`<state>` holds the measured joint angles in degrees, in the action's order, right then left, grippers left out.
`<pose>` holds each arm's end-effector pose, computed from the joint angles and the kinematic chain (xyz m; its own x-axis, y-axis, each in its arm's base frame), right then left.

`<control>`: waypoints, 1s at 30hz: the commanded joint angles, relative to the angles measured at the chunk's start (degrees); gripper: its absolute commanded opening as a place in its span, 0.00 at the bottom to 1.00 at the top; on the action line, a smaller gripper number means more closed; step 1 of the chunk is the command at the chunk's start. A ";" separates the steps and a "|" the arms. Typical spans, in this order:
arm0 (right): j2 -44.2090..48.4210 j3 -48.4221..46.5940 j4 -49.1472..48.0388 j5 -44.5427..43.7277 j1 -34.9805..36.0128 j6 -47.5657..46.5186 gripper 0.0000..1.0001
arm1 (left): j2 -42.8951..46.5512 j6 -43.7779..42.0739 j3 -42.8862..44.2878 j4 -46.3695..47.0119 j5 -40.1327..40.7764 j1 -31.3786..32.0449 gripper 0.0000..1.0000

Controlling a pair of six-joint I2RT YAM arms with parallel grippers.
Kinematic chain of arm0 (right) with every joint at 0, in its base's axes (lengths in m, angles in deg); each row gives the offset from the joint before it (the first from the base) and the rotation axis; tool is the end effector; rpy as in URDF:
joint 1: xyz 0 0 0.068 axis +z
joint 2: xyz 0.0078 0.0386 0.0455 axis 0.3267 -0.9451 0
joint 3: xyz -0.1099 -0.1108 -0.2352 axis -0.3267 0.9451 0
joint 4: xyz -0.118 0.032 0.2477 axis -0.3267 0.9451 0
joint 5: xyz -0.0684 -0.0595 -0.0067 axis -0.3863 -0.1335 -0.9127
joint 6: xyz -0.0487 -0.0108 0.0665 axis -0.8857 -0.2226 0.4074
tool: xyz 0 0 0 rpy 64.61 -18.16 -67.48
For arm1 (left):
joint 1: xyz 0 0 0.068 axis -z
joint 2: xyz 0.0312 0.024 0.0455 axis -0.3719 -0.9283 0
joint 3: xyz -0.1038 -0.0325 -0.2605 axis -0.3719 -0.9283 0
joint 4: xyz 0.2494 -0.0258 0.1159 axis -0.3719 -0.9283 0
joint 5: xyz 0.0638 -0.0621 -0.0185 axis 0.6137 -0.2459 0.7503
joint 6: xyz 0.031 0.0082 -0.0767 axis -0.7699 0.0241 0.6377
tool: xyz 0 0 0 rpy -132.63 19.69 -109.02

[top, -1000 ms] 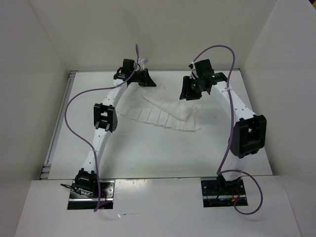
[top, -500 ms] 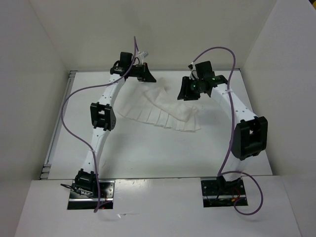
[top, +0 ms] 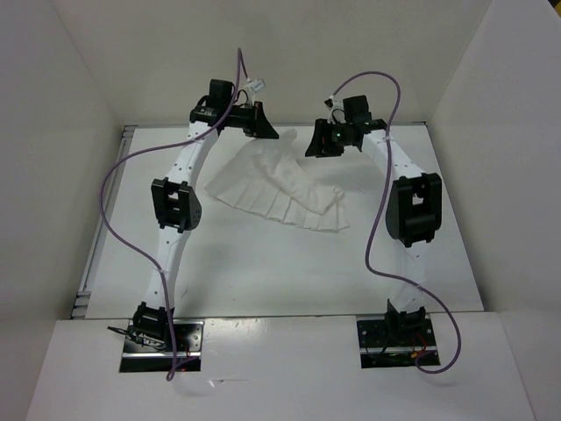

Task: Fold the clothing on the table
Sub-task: Fold the skirt

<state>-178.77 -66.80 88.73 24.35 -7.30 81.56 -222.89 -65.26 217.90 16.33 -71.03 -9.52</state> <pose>0.5020 0.1404 0.2557 -0.7654 -0.0120 -0.6435 -0.3932 0.8003 0.4528 0.5820 -0.1884 0.2840 -0.6475 0.0225 -0.7617 0.7005 0.4111 -0.5833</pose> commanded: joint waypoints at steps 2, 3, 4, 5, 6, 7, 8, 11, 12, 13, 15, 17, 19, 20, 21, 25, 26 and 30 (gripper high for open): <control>-3.58 -5.93 -3.62 6.53 -0.43 -2.91 0.54 | 0.71 -2.15 -1.92 0.05 -1.76 0.34 0.03; -4.37 -6.72 -3.62 6.54 -0.43 -2.91 0.54 | 0.71 -2.15 -1.92 0.05 -1.76 0.34 0.03; -6.38 -8.82 -2.75 6.54 -0.43 -2.91 0.54 | 0.71 -2.15 -1.92 0.57 -1.76 0.34 0.03; -7.53 -10.40 -1.35 6.54 -0.43 -2.91 0.54 | 0.01 -1.54 -1.92 0.58 -1.76 0.34 0.03; -8.67 -11.81 1.88 6.54 -0.95 -3.51 0.54 | 0.00 -1.53 -1.92 0.58 -1.76 0.34 0.03; -9.56 -13.57 3.13 6.54 -0.96 -3.52 0.54 | 0.00 -1.53 -1.92 0.58 -1.15 0.34 0.03; -9.56 -13.58 4.10 4.80 -0.96 -3.52 0.54 | 0.00 -1.53 -1.92 0.58 -0.62 0.34 0.03; -7.65 -11.57 6.83 -4.05 -1.57 -3.52 0.54 | -0.52 -1.53 -1.39 0.58 -0.09 -0.27 0.03; -6.94 -11.56 7.97 -5.93 -1.57 -2.74 0.54 | -0.52 -1.53 -1.39 0.58 -0.09 -0.28 0.03; -5.97 -9.82 9.03 -7.68 -1.57 -2.73 0.54 | -1.13 -1.53 -0.78 0.58 -0.09 -0.28 0.03; -1.67 -5.35 9.56 -13.03 -2.10 0.08 0.54 | -1.75 -0.91 -0.08 0.58 -0.09 -0.28 0.03; 2.45 -1.91 9.56 -14.46 -2.10 2.27 0.54 | -2.98 -0.91 0.72 0.58 -0.09 -0.28 0.03; 4.84 3.54 8.16 -14.47 -2.10 3.42 0.54 | -3.51 -0.39 2.21 0.58 -0.09 -0.28 0.03; 6.85 5.29 7.64 -14.47 -2.10 3.95 0.54 | -3.51 -0.39 2.21 0.58 -0.09 -0.28 0.03; 7.83 8.71 7.02 -14.47 -2.10 5.08 0.54 | -4.03 0.13 2.21 0.58 -0.61 -0.80 0.03; 10.82 15.41 4.64 -13.42 -2.10 7.11 0.54 | -4.04 0.14 2.21 1.11 -1.14 -0.80 0.03; 10.83 16.81 4.03 -12.37 -2.10 7.11 0.54 | -4.04 0.14 2.21 1.11 -1.14 -0.80 0.03; 10.30 18.32 3.41 -11.04 -2.10 8.25 0.54 | -4.04 0.14 2.21 1.11 -1.14 -1.33 0.03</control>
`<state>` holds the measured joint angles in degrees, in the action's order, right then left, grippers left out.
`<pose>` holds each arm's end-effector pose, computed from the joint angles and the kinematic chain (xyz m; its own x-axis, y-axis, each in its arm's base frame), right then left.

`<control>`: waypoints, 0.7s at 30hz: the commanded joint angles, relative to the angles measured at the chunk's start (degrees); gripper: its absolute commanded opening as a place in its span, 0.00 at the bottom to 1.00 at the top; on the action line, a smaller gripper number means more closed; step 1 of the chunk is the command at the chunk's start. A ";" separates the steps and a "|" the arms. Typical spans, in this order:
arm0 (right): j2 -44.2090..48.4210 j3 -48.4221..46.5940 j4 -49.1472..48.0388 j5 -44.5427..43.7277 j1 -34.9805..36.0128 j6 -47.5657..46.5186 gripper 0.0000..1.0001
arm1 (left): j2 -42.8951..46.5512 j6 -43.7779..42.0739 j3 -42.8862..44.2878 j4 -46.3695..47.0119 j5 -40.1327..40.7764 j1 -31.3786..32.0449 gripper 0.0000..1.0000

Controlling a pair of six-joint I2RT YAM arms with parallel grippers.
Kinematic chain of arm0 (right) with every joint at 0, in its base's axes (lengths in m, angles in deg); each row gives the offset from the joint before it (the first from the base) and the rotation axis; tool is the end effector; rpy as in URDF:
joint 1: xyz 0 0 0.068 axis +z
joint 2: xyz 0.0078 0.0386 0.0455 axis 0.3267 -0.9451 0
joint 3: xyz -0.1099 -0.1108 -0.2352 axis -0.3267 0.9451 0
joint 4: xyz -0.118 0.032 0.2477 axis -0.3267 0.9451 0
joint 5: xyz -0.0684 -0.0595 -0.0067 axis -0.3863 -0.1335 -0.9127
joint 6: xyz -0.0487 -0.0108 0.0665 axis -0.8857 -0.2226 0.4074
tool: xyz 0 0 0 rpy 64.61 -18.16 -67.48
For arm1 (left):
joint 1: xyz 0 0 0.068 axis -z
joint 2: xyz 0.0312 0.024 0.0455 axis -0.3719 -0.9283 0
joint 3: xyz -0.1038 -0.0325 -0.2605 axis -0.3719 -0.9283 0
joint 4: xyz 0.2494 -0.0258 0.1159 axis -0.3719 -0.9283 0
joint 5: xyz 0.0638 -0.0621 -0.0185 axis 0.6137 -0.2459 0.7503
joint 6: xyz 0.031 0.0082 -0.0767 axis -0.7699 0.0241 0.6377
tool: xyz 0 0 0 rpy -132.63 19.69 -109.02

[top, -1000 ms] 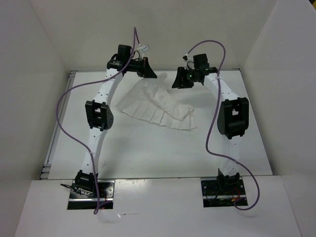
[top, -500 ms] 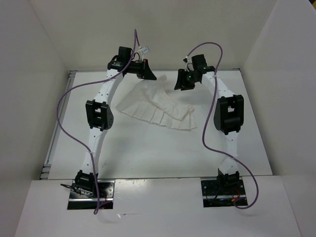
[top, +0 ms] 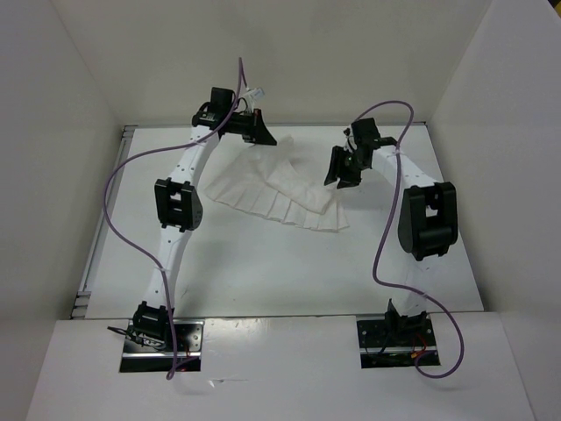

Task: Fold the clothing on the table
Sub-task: Fold the skirt

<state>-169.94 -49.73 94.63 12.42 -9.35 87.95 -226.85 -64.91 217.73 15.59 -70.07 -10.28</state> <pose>0.4456 0.0978 0.2093 -0.8970 0.1119 -0.4276 -0.0668 0.9220 0.3814 0.5947 -0.1821 0.2401 -0.7117 0.0205 -0.7021 0.6352 0.4456 -0.6308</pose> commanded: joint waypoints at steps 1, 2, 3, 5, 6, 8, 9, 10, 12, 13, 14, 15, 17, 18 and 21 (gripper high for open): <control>1.47 2.12 -2.49 0.89 -0.05 1.87 0.54 | -0.08 -0.21 2.39 1.85 -2.10 -0.57 0.03; 1.47 2.91 -2.49 0.89 0.56 1.87 0.52 | -0.08 -0.21 2.39 1.85 -2.10 -0.57 0.04; 1.47 2.92 -3.01 0.89 0.57 2.48 0.52 | -0.08 -0.21 2.39 1.85 -2.10 -0.57 0.04; 1.47 4.76 -3.02 0.89 0.57 2.49 0.51 | -0.08 -0.21 2.39 1.85 -2.10 -0.57 0.04; 1.47 5.29 -3.80 0.89 0.57 3.01 0.51 | -0.08 -0.21 2.39 1.85 -2.10 -0.57 0.04; 1.47 6.52 -4.59 0.89 0.57 3.02 0.51 | -0.08 -0.21 2.39 1.85 -2.10 -0.57 0.04; 1.47 6.52 -5.90 1.59 0.57 3.54 0.51 | -0.08 -0.21 2.39 1.85 -2.10 -0.57 0.04; 0.95 7.22 -6.79 2.12 0.57 3.54 0.51 | -0.08 -0.21 2.39 1.85 -2.10 -0.57 0.04; -0.02 7.75 -8.89 4.14 0.57 4.16 0.48 | -0.08 0.32 2.39 1.85 -2.62 -0.57 0.04; -0.72 7.75 -9.69 4.84 0.57 4.16 0.45 | -0.08 0.32 2.39 1.85 -2.63 -0.57 0.04; -1.43 7.75 -10.74 6.67 0.57 4.68 0.35 | -0.08 0.32 2.39 1.85 -2.63 -0.57 0.04; -2.13 7.75 -11.80 7.21 0.57 5.21 0.27 | -0.08 0.93 1.87 2.55 -2.63 -0.57 0.04; -1.53 7.75 -14.96 7.74 0.57 5.21 0.06 | -0.08 2.15 1.16 3.25 -3.33 -0.57 0.04; -0.91 7.75 -15.49 7.75 0.57 5.21 0.01 | -0.08 2.86 0.63 4.13 -4.29 -0.57 0.04; 4.26 3.90 -13.75 3.91 0.57 3.90 0.00 | 1.67 6.80 -0.07 6.50 -6.85 -1.61 0.04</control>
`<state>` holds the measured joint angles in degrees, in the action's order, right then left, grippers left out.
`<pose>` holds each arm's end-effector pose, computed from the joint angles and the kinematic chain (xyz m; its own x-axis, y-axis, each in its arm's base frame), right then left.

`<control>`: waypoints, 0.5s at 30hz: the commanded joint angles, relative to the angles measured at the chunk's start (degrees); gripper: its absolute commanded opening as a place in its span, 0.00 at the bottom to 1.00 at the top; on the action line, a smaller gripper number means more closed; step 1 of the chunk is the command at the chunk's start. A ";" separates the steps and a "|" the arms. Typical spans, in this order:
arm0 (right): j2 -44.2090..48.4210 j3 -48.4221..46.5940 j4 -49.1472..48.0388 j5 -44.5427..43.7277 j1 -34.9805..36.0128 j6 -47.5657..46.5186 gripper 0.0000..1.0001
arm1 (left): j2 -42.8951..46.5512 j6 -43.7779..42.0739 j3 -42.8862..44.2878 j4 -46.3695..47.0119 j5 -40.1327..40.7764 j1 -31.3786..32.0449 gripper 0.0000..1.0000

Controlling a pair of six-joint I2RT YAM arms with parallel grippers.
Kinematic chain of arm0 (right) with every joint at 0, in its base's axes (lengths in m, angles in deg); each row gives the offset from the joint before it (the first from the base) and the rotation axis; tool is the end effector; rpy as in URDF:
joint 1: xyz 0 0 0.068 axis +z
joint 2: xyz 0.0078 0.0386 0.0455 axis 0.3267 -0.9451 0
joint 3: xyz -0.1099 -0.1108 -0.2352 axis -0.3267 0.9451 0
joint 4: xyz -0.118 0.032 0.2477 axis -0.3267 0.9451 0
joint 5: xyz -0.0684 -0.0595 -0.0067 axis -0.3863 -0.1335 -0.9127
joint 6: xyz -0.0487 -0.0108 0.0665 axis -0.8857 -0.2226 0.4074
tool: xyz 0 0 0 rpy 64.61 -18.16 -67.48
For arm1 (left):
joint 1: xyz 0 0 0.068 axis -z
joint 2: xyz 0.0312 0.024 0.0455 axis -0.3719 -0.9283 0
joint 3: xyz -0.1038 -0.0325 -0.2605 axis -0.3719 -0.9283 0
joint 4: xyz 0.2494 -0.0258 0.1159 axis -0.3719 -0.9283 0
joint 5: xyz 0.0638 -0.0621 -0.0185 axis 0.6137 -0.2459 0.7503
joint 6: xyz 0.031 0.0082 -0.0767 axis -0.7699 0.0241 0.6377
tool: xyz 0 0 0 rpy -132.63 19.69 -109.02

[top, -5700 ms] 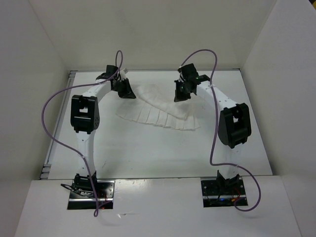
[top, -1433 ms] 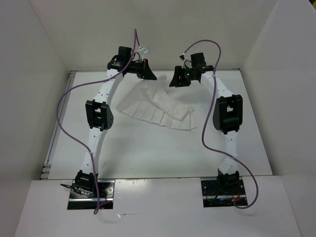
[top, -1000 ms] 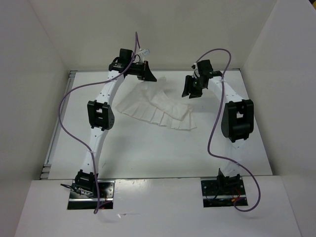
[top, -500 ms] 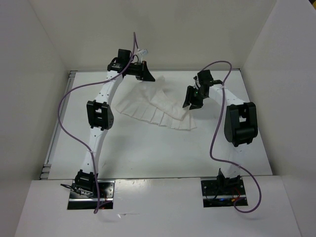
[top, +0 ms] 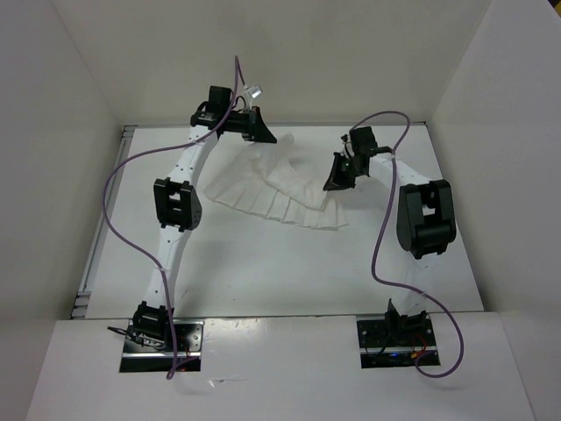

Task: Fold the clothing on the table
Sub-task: Fold the skirt

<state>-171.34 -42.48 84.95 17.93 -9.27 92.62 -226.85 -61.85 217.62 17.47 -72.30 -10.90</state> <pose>0.4429 0.1047 0.1708 -0.9073 0.1725 -0.3835 -0.0413 0.8710 0.4895 0.5966 -0.1772 0.2438 -0.7271 -0.0060 -0.6865 0.6229 0.4148 -0.6633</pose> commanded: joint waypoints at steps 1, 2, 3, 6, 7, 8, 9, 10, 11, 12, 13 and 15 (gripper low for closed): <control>7.25 -5.98 -2.06 -3.54 0.48 -1.48 0.00 | 3.50 4.63 0.04 4.63 -4.62 -1.01 0.04; 9.61 -8.09 -0.38 -5.74 0.48 -3.22 0.00 | 4.65 5.42 0.04 5.50 -4.10 -1.62 0.04; 10.24 -10.47 1.63 -9.33 0.48 -4.20 0.00 | 5.88 6.74 0.04 6.12 -4.09 -2.58 0.04; 10.25 -24.41 10.16 -13.74 0.48 -7.72 0.00 | 12.98 8.33 0.04 6.12 -3.48 -4.69 0.04; 10.25 -26.73 13.05 -13.76 0.48 -8.33 0.00 | 14.49 8.33 0.04 6.12 -3.48 -4.70 0.04; 10.25 -28.66 14.12 -14.28 0.48 -8.86 0.00 | 16.07 8.85 0.04 6.12 -3.48 -6.18 0.04; 10.25 -31.81 15.09 -14.81 0.48 -9.65 0.00 | 19.66 9.56 -1.36 6.12 -3.48 -6.19 0.04; 10.95 -33.15 15.97 -14.81 0.48 -9.66 0.00 | 21.69 10.17 -4.59 6.12 -2.26 -7.06 0.04; 10.95 -35.43 17.63 -14.81 0.48 -10.35 0.00 | 23.71 10.18 -6.36 5.25 0.97 -7.77 0.04; 10.95 -36.23 18.52 -15.42 0.48 -10.97 0.00 | 27.82 10.18 -8.29 4.55 2.83 -7.78 0.04; 10.95 -36.94 19.31 -15.43 0.48 -10.98 0.00 | 30.13 10.18 -10.66 3.76 5.03 -7.78 0.04; 12.79 -36.94 20.55 -16.21 0.48 -11.59 0.00 | 37.05 9.47 -19.62 3.23 11.60 -8.39 0.04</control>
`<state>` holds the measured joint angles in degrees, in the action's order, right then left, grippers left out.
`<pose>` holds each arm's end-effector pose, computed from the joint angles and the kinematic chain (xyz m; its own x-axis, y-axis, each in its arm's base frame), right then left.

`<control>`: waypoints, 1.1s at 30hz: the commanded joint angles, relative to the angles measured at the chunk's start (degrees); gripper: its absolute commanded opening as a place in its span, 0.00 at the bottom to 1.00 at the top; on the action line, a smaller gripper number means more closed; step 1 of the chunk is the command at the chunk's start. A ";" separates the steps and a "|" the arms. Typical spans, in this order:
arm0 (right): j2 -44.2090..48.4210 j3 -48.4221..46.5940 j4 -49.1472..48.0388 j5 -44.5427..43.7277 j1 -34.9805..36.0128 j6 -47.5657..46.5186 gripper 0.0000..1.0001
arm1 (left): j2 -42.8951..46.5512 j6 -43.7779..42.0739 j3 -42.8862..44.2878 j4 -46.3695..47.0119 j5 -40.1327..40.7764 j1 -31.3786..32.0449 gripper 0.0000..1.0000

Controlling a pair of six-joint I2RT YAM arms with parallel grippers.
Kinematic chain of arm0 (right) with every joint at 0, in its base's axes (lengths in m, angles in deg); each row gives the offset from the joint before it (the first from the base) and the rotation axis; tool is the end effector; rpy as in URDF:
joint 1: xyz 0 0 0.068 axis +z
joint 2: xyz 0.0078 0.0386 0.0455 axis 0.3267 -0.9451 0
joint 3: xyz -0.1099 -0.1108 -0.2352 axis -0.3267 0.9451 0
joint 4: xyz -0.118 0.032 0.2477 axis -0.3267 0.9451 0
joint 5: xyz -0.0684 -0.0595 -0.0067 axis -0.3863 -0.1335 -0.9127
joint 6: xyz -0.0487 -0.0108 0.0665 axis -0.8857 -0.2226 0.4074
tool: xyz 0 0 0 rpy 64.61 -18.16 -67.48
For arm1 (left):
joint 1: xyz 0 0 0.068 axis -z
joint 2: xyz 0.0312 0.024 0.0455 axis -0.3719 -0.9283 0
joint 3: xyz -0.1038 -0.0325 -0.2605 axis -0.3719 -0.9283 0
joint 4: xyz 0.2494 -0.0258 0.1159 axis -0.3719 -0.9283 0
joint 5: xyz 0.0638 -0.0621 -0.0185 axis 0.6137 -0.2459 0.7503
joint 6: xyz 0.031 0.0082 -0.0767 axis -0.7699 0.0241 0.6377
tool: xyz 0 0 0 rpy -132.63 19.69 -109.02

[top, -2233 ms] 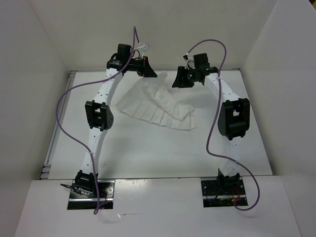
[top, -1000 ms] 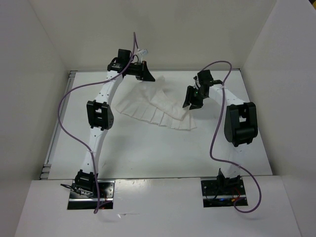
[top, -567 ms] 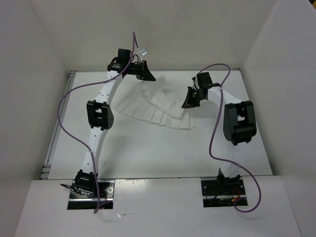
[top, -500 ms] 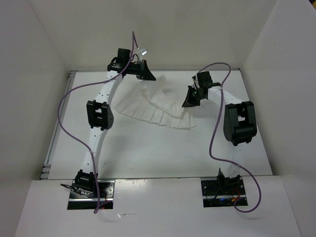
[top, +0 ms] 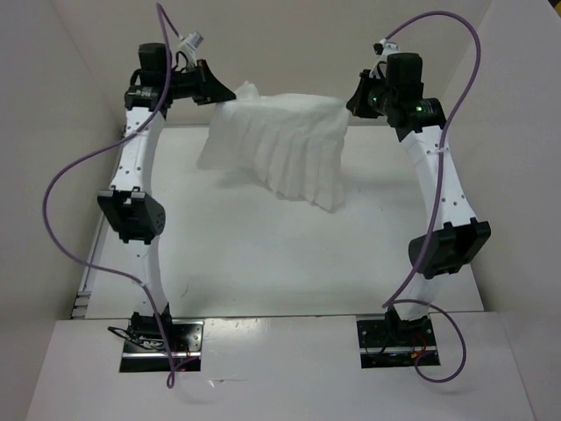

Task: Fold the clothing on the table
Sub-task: Fold the skirt

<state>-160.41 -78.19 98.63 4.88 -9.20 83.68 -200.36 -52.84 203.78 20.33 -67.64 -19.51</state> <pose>0.4284 0.0866 0.4543 -0.4708 0.1196 -0.8741 -0.2250 0.9417 0.2500 0.5334 -0.0792 0.4226 -0.5965 -0.2277 -0.7697 0.5848 0.5336 -0.6110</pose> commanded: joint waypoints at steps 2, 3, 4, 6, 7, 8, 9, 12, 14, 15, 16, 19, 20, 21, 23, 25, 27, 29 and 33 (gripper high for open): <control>3.71 2.09 5.48 -3.17 0.41 -2.65 0.00 | 15.15 -0.23 -12.99 1.06 9.61 -0.39 0.04; 5.72 3.07 5.46 -2.39 0.41 -2.65 0.00 | 19.70 -0.23 -21.11 2.63 10.40 -0.39 0.05; 6.69 4.12 5.46 -2.38 0.41 -2.65 0.00 | 21.92 -0.93 -25.11 3.34 10.93 -0.39 0.05; 8.72 7.37 4.94 -1.50 0.41 -2.65 0.00 | 27.46 -1.63 -32.32 4.57 11.55 -0.39 0.07; 11.16 8.51 4.41 -1.50 0.94 -2.65 0.00 | 28.87 -2.77 -38.10 5.36 11.56 -0.39 0.07; 12.40 10.96 3.63 -0.80 0.94 -2.65 0.00 | 31.23 -3.48 -40.60 5.37 11.03 -0.39 0.08; 13.72 12.29 3.01 -0.27 0.94 -2.65 0.00 | 32.21 -4.01 -43.06 7.02 9.37 -0.39 0.08; 18.38 15.21 2.30 0.95 0.94 -2.65 0.00 | 35.65 -4.01 -51.59 11.50 5.33 -0.39 0.10; 20.06 15.21 3.26 1.57 0.94 -2.65 0.00 | 37.49 -4.01 -54.67 13.36 0.85 -0.39 0.10; 21.19 14.42 4.66 2.36 0.94 -3.44 0.00 | 38.19 -4.01 -54.68 13.37 -2.04 -0.39 0.11; 21.99 13.81 5.19 3.76 0.94 -3.44 0.00 | 40.12 -4.01 -55.38 13.98 -2.94 -0.39 0.12; 26.29 13.80 6.25 5.00 2.43 -4.67 0.00 | 45.48 -4.01 -55.39 12.59 -5.75 0.22 0.12; 27.35 14.32 7.04 5.00 2.96 -5.37 0.00 | 46.98 -4.62 -55.39 11.71 -6.54 0.22 0.12; 29.62 14.85 7.04 5.61 3.75 -5.99 0.00 | 49.86 -5.15 -55.39 10.39 -6.55 0.22 0.13; 31.57 15.55 8.62 7.02 3.75 -5.99 0.00 | 53.04 -5.77 -55.91 7.57 -6.55 0.22 0.13; 34.20 15.56 9.76 8.34 3.75 -6.51 0.00 | 57.44 -5.25 -57.75 6.34 -8.13 0.22 0.14; 35.61 16.69 11.34 8.34 4.36 -6.52 0.00 | 61.55 -4.37 -59.42 4.76 -8.13 0.22 0.14; 37.81 18.00 11.87 8.96 4.37 -6.52 0.00 | 64.20 -4.36 -62.15 4.06 -7.61 0.22 0.16; 40.10 20.74 11.88 9.49 4.37 -4.68 0.00 | 68.44 -3.13 -65.93 4.31 -4.80 0.22 0.17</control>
<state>-120.76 -59.35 109.49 13.51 -5.33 78.46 -131.29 -55.99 140.62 25.51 -73.07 -19.01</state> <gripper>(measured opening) 0.004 0.166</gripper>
